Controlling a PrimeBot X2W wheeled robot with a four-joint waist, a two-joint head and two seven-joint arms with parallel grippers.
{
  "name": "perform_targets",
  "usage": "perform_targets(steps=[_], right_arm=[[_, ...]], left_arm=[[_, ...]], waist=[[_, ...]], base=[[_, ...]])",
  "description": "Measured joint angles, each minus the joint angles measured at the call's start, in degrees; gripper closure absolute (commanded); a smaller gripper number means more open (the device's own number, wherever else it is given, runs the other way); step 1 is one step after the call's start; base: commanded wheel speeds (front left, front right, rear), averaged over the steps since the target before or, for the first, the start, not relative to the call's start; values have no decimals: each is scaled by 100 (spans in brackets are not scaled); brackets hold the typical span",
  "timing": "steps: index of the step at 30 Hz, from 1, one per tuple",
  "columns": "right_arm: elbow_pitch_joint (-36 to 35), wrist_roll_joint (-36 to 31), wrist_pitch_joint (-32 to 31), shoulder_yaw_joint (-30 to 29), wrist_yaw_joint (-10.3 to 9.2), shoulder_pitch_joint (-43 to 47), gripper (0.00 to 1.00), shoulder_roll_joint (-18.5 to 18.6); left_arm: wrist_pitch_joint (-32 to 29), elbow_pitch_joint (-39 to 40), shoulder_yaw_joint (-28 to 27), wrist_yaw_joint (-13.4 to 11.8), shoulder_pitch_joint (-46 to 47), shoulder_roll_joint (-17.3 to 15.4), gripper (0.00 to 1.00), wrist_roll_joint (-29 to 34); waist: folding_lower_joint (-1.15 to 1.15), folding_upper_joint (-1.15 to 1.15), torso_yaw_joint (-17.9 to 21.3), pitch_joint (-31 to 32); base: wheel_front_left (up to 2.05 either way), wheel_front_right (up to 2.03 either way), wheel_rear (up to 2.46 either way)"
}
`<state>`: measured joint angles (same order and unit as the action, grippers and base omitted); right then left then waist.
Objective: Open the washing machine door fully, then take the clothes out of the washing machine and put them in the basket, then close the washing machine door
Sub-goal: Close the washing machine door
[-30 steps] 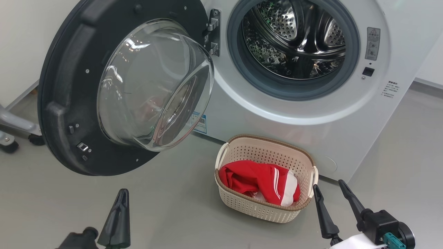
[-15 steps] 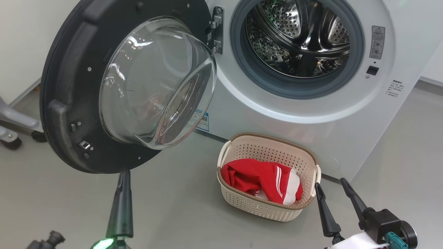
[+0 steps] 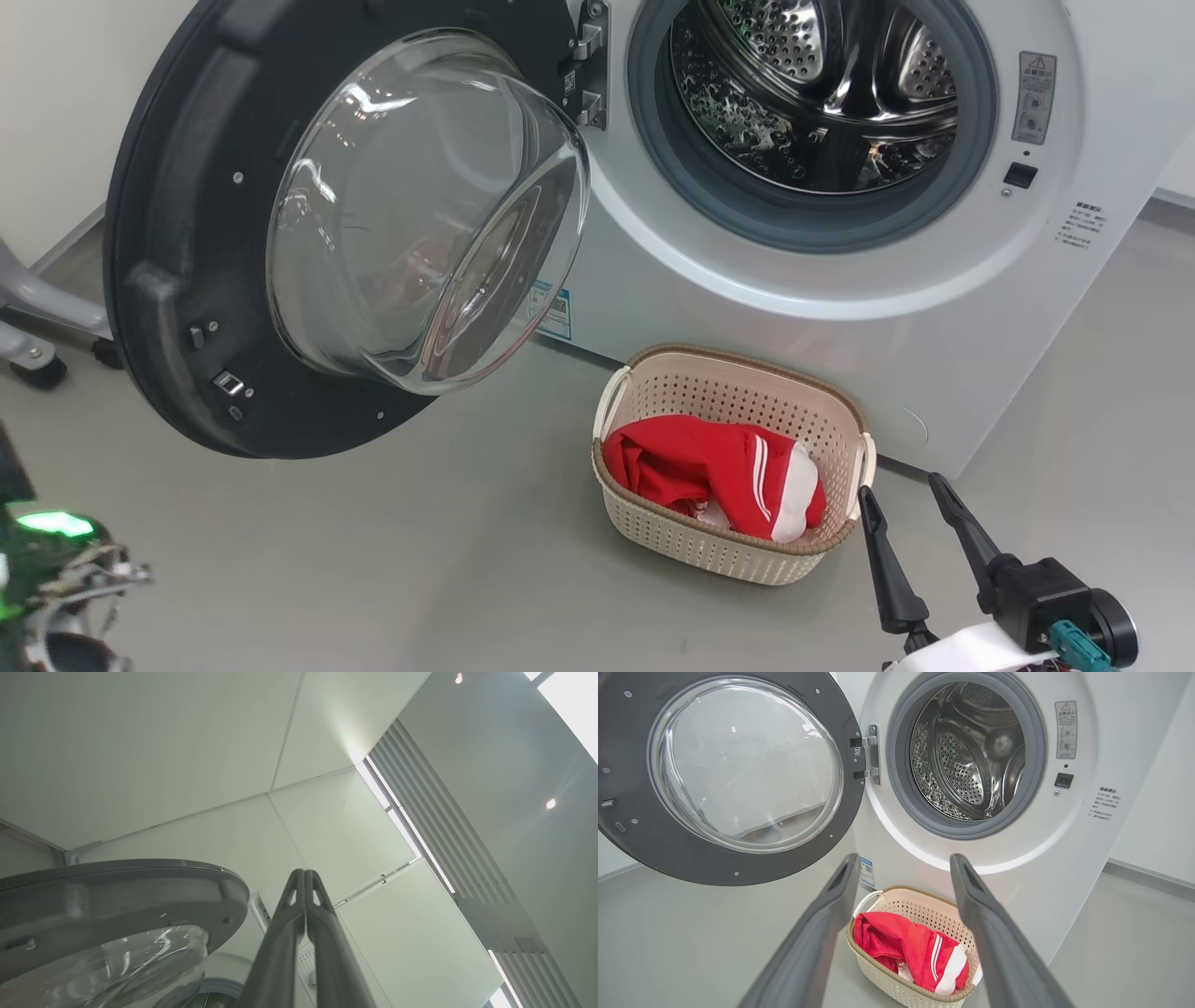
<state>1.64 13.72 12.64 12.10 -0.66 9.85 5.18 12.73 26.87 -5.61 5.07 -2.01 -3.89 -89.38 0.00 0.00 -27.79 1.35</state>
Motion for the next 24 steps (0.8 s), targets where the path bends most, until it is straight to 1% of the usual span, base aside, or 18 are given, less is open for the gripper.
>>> perform_targets(steps=[2, 3, 4, 5, 8, 12, 15, 17, 19, 20, 21, 24], right_arm=[[-22, -8, -4, 1, 0, -3, 0, 14], [-22, -8, -4, 1, 0, -3, 0, 14], [-33, -8, -31, 2, 0, -3, 0, 20], [-43, -13, -32, 10, 0, -7, 0, 33], [-67, -20, -59, 33, 2, -26, 0, 43], [-107, -25, -101, 82, 18, -109, 0, 67], [-129, -32, -122, 97, 44, -155, 0, 96], [-132, -33, -137, 98, 59, -168, 0, 118], [-146, -34, -174, 88, 59, -180, 0, 138], [-160, -34, -175, 86, 59, -205, 0, 158], [-160, -34, -175, 86, 59, -205, 0, 158], [-186, -34, -177, 77, 62, -252, 0, 185]], left_arm=[[-71, -167, -314, -89, 222, -148, 100, -291], [-71, -167, -314, -89, 222, -148, 100, -291], [-119, -293, -456, -155, 342, -250, 100, -330], [-204, -550, -737, -308, 593, -441, 100, -569], [-377, -1028, -1028, -568, 918, -738, 100, -815], [-634, -1700, -1237, -964, 1284, -1114, 100, -1020], [-808, -2156, -1308, -1190, 1539, -1382, 100, -1179], [-875, -2450, -1392, -1192, 1720, -1468, 100, -1325], [-1002, -2730, -1383, -1218, 1856, -1586, 100, -1339], [-1077, -3017, -1357, -1238, 1954, -1703, 100, -1340], [-1077, -3017, -1357, -1238, 1954, -1703, 100, -1340], [-1233, -3411, -1179, -1241, 2049, -1862, 100, -1312]], waist=[[0, 0, 0, -38], [0, 0, 0, -38], [0, 0, 2, -57], [0, 0, 10, -95], [0, 0, 36, -150], [0, 0, 96, -224], [0, 0, 156, -282], [0, 0, 203, -320], [0, 0, 246, -364], [0, 0, 289, -406], [0, 0, 289, -406], [0, 0, 347, -466]], base=[[0, 0, 0], [0, 0, 0], [0, 0, 0], [0, 0, 0], [0, 0, 0], [0, 0, 0], [0, 0, 0], [0, 0, 0], [0, 0, 0], [0, 0, 0], [0, 0, 0], [0, 0, 0]])
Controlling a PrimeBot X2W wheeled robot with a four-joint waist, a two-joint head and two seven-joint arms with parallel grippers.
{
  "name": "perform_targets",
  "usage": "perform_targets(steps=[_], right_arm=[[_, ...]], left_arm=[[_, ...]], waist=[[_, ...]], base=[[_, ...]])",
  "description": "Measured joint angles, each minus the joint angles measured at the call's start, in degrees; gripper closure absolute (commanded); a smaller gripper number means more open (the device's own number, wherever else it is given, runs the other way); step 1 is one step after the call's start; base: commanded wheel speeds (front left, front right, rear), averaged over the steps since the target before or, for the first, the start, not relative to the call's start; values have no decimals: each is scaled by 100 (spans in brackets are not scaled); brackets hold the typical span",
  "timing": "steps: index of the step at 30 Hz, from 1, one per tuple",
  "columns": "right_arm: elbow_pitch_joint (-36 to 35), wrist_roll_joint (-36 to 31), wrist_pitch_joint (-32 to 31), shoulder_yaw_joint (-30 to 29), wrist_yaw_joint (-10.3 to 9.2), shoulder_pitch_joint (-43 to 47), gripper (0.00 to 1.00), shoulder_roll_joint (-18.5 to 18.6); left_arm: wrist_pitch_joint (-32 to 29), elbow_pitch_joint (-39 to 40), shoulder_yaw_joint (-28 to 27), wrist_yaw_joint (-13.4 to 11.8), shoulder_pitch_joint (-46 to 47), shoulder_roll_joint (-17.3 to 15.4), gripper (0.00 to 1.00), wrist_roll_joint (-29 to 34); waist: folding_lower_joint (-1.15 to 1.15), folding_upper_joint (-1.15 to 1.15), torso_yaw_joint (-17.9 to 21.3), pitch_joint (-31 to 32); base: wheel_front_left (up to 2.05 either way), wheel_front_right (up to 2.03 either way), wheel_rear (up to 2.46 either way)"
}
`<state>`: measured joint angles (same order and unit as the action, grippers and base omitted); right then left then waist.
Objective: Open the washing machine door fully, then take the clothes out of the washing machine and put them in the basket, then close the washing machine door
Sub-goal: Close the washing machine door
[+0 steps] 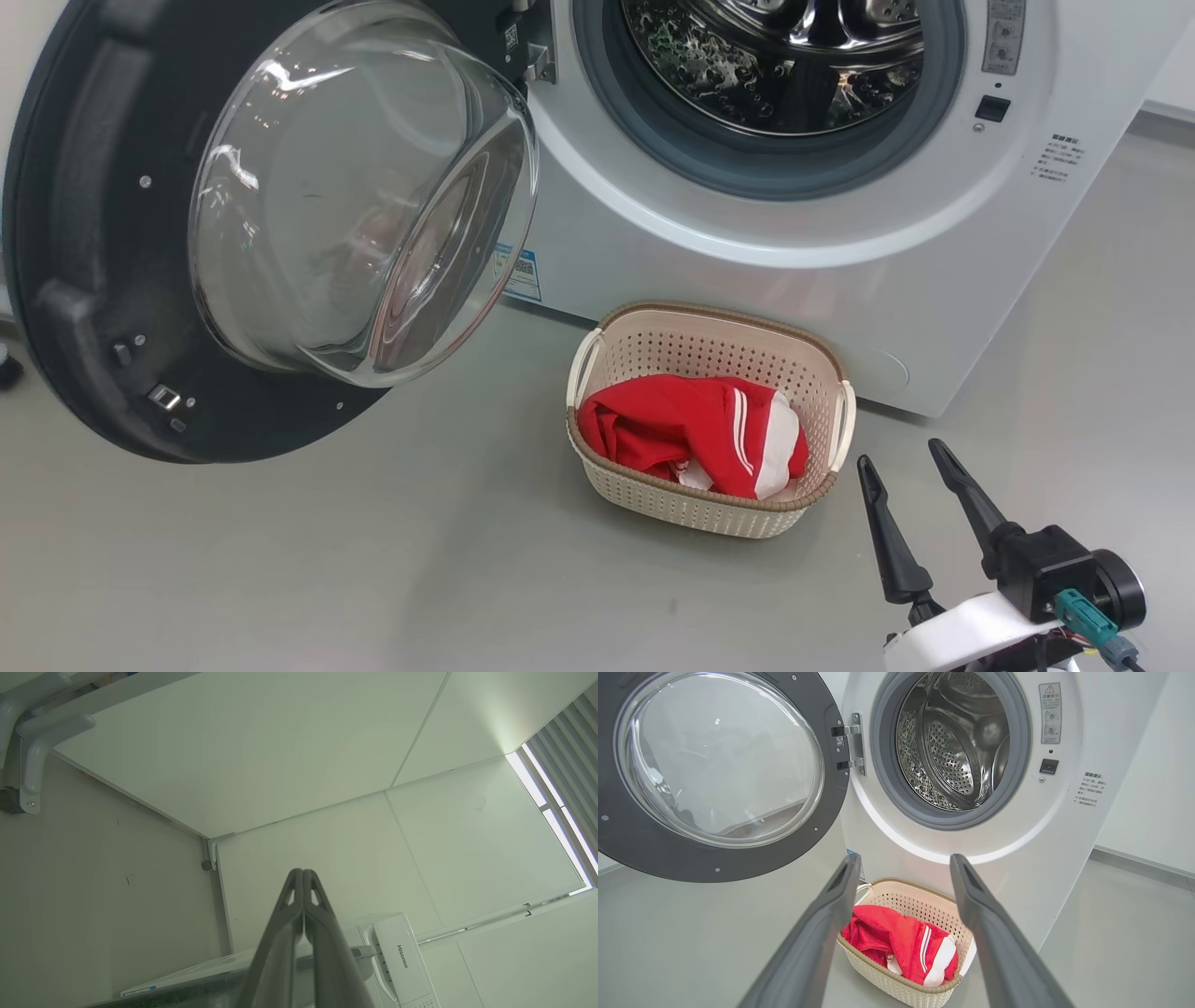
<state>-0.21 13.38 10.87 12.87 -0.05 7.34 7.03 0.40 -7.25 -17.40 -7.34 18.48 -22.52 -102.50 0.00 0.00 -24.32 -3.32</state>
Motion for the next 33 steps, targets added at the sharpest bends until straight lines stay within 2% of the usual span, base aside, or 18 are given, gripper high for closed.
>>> perform_targets(steps=[11, 25, 33], right_arm=[[-51, -1, -56, 2, 67, -141, 0, 51], [-82, -32, -108, -80, 98, -226, 0, 111], [-89, -32, -108, -100, 98, -226, 0, 151]], left_arm=[[-599, -892, 812, 0, 103, -376, 100, 188], [-979, -1682, 1295, 0, 500, -392, 100, 391], [-1122, -1927, 1367, 0, 724, -399, 100, 408]], waist=[[0, 0, 203, -164], [0, 0, 412, -324], [0, 0, 412, -350]], base=[[0, 0, 0], [0, 0, 0], [0, 0, 0]])
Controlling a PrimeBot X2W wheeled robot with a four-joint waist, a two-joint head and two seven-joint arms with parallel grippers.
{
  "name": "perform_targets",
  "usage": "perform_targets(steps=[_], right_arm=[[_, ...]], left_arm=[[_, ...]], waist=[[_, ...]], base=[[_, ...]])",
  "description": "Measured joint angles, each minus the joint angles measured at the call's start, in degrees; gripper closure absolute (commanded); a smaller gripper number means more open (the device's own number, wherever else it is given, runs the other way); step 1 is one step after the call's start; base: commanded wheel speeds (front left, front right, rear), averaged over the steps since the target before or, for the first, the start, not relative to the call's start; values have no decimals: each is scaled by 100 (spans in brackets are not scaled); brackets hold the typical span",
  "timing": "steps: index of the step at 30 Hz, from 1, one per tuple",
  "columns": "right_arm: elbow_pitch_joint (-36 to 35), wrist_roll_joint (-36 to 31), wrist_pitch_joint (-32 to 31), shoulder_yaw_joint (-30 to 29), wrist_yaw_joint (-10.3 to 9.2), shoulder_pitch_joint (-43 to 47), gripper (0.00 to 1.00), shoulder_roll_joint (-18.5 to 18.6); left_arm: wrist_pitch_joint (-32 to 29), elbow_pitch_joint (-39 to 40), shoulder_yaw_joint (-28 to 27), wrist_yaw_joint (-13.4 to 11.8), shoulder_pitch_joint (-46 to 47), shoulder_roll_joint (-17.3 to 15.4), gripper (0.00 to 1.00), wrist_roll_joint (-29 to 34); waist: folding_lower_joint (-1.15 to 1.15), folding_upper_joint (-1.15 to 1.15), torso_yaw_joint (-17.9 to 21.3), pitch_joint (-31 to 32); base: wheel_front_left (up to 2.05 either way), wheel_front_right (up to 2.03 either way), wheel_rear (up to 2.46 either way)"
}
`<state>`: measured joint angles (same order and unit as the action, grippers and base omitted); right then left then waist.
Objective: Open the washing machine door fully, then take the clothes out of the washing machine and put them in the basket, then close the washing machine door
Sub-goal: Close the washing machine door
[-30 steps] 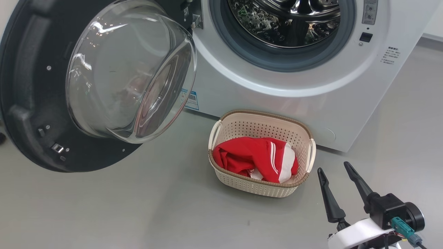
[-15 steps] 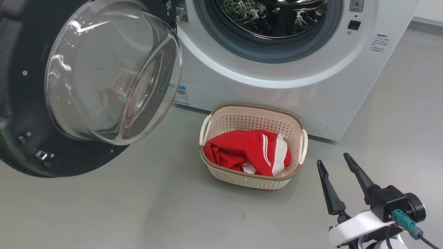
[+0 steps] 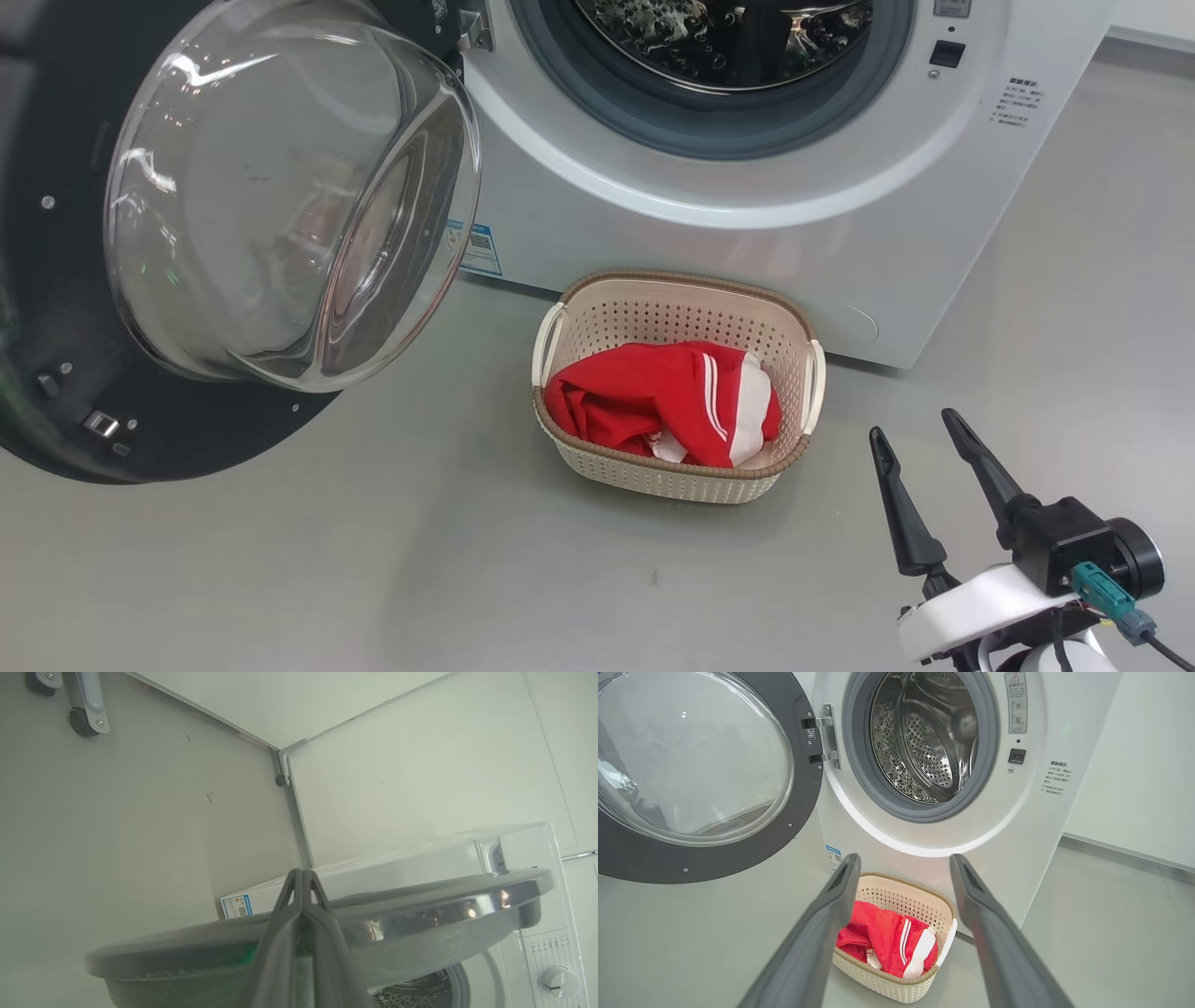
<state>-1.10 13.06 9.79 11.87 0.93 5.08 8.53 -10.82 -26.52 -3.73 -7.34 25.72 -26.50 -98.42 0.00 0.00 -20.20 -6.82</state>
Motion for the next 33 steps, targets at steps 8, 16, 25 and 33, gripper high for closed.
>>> perform_targets(steps=[8, 16, 25, 33], right_arm=[[-10, 0, 1, -3, 0, -1, 0, 15], [-12, 1, 0, -26, 0, -1, 0, 35], [-41, 3, 0, -35, -7, 6, 0, 37], [-51, 5, 0, -30, -7, 7, 0, 38]], left_arm=[[-409, -62, 9, 0, 48, -51, 100, -132], [-946, -60, 99, 137, 35, -109, 100, -374], [-1505, 52, 197, 465, -102, -124, 100, -597], [-1956, 218, 319, 719, -248, -73, 100, -749]], waist=[[0, 0, -27, 3], [0, 0, -90, 16], [0, 0, -179, 39], [0, 0, -246, 23]], base=[[0, 0, 0], [0, 0, 0], [0, 0, 0], [0, 0, 0]])
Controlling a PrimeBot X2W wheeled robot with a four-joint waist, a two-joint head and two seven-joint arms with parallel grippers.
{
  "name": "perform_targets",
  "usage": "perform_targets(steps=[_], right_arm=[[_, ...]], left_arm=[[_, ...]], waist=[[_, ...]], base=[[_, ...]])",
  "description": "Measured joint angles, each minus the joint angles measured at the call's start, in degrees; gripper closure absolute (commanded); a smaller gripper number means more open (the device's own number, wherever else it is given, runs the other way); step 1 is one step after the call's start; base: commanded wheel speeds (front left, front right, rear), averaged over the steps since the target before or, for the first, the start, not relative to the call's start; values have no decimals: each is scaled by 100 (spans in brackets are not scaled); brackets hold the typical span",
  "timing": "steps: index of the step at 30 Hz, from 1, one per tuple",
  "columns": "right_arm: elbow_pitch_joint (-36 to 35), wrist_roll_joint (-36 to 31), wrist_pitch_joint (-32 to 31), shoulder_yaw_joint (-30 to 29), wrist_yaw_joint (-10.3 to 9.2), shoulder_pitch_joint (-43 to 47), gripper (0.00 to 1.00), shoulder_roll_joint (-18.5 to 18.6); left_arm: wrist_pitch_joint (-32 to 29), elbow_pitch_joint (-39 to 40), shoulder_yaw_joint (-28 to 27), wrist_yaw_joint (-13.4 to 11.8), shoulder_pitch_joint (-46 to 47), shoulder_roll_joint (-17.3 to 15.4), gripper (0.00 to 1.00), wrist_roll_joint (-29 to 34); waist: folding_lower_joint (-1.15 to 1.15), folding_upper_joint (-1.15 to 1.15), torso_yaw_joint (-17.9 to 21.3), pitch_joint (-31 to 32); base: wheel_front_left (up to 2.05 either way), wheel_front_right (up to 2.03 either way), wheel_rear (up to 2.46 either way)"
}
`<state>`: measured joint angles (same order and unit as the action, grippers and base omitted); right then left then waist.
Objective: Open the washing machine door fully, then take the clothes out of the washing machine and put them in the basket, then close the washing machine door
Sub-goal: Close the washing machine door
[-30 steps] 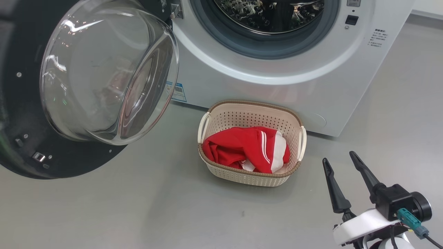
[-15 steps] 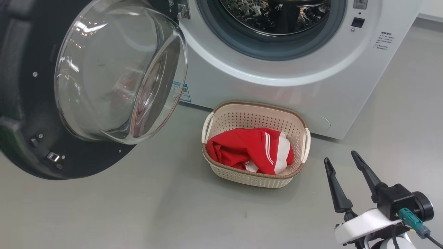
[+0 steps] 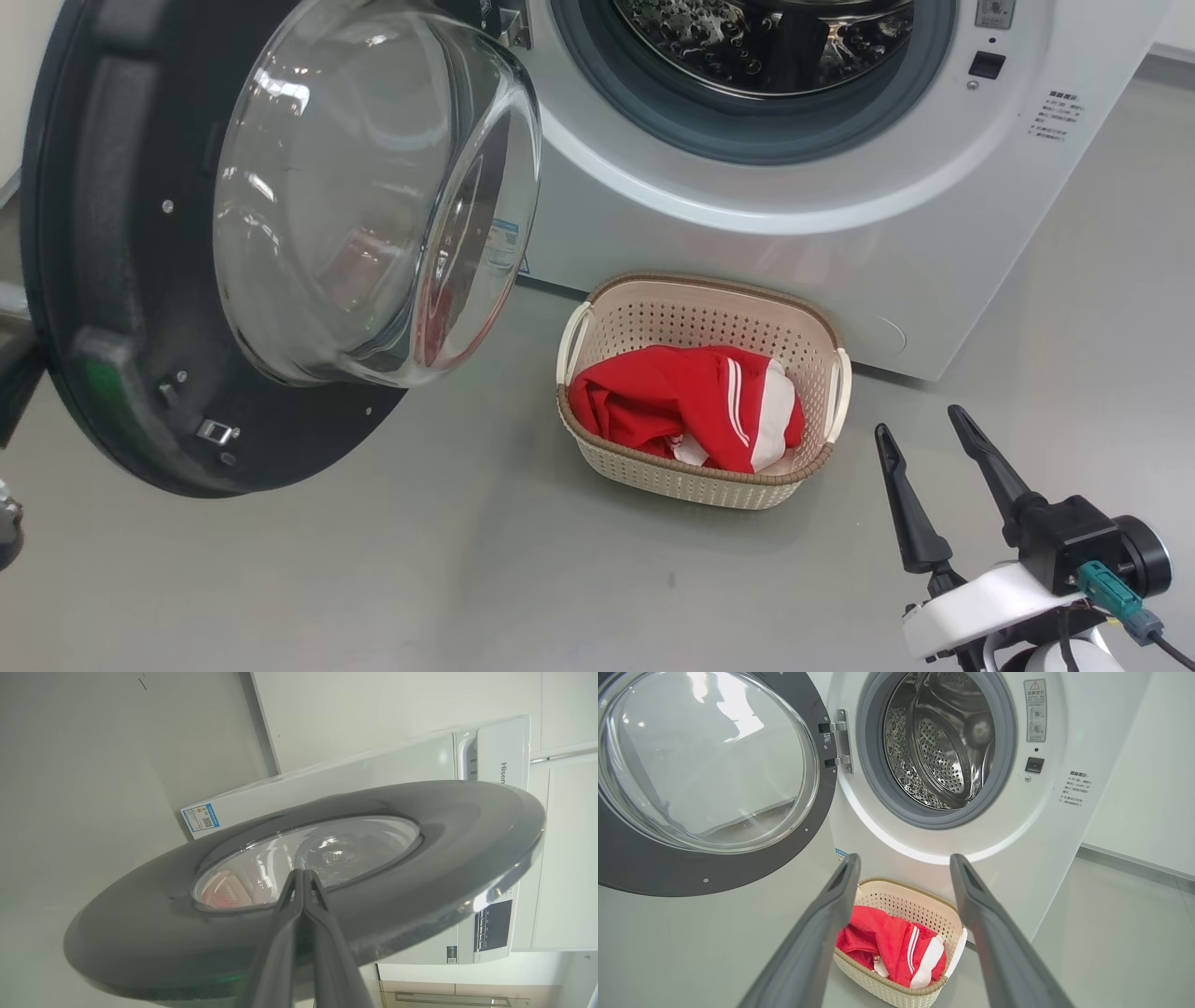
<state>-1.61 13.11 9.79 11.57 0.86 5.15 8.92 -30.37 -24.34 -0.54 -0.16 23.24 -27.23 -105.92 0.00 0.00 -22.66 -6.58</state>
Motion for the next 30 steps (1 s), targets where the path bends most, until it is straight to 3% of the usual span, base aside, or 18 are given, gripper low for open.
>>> perform_targets(steps=[10, 30], right_arm=[[-42, 1, 0, -3, -44, 1, 0, -1], [-92, 1, 9, 122, -30, -188, 0, -105]], left_arm=[[-503, 352, 235, 350, -165, 236, 100, -258], [-1124, 1053, 576, 527, -454, 478, 100, -350]], waist=[[0, 0, -14, -36], [0, 0, 410, -185]], base=[[0, 0, 0], [0, 0, 0]])
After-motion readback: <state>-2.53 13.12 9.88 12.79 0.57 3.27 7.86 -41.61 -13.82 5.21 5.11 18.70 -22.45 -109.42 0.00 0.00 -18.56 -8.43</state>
